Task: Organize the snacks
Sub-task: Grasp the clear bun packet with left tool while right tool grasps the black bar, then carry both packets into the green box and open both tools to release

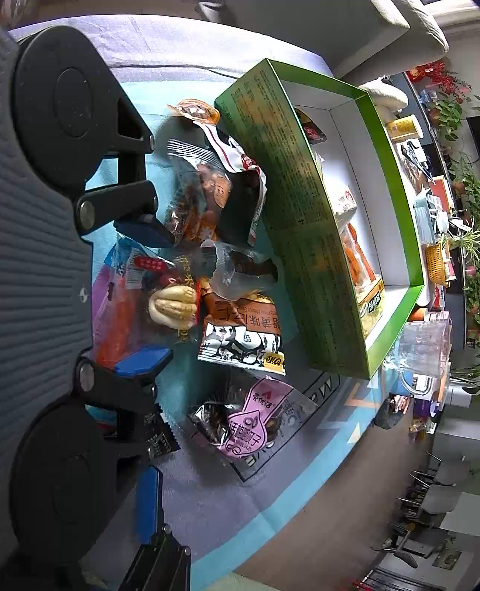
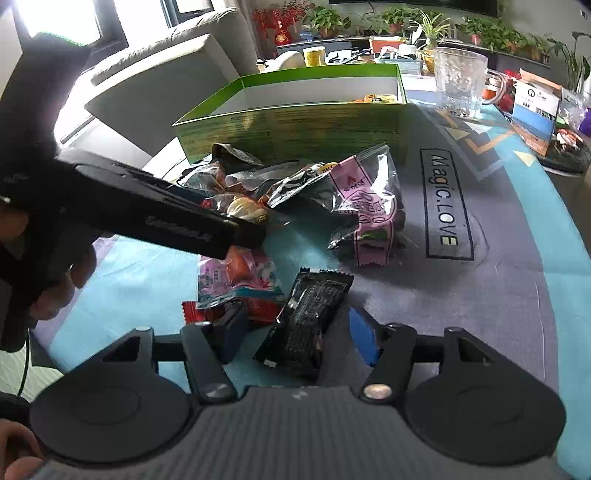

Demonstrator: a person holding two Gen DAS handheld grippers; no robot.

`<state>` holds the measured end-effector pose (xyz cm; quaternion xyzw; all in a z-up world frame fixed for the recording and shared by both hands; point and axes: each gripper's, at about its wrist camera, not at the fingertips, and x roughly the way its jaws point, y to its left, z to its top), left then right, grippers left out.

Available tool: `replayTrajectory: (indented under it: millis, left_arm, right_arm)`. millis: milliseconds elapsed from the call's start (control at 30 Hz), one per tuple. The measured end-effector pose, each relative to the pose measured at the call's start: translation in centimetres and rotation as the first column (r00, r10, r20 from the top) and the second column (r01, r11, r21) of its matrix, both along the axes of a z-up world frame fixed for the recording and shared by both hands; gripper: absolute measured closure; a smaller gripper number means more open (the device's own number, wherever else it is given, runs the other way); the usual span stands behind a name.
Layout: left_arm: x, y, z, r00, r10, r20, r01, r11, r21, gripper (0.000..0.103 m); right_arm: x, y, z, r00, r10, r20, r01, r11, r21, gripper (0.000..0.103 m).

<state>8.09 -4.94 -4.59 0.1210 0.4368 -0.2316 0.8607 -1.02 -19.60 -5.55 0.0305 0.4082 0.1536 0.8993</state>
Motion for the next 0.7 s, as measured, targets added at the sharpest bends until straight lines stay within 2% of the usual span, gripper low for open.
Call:
replayTrajectory:
  millis: [133,267,367,700]
  left_arm:
    - [0.2,-0.4,-0.5,1.0,0.016,0.006,-0.016,1.0,0.018,0.045]
    - [0.5,0.5,-0.8,0.999,0.041,-0.017,-0.041,0.998,-0.041,0.048]
    - [0.3,1.6,-0.2,0.998,0.062,-0.033,-0.065,0.992,-0.108,0.052]
    - [-2.6,3.2,3.2,0.996,0.068,0.06,-0.058,0.987,-0.149,0.053]
  right_arm:
    - [-0.3,0.6,-0.1,1.0,0.001,0.031,0.0,0.998,-0.055,0.076]
    - [-0.5,0.9,-0.1,0.998,-0.006,0.055,0.013,0.992,-0.126,0.076]
    - [-0.3,-0.4,0.2,0.999,-0.033,0.039,0.036,0.997,-0.071,0.077]
    - [-1.1,-2.2,3.3,0.99,-0.054,0.127,0.05,0.998,0.031,0.077]
